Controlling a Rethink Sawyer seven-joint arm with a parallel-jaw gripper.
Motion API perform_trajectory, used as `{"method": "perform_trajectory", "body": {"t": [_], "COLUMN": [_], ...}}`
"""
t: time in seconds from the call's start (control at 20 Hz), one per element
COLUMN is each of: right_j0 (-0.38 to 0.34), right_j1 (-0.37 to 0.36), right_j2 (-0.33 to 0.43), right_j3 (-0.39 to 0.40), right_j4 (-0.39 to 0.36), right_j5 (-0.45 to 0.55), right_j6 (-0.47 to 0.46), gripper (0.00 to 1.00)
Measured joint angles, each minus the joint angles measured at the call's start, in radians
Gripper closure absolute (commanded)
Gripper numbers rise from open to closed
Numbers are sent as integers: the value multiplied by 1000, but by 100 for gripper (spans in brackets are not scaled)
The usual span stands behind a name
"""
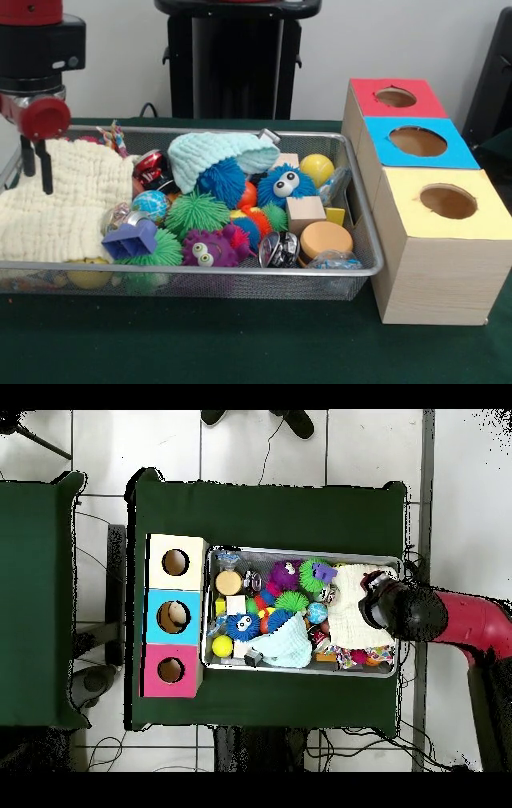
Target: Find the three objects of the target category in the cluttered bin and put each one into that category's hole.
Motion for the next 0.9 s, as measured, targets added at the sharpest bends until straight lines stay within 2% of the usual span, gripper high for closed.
{"method": "perform_trajectory", "body": {"t": [0.4, 0.6, 0.9], "right_j0": [-22, 1, 76], "right_j1": [56, 73, 105], "right_j2": [-4, -12, -37], "right_j3": [0, 0, 0], "right_j4": [-67, -92, -134], "right_j5": [-95, -114, -142], "right_j6": [0, 0, 0], "gripper": [0, 0, 0]}}
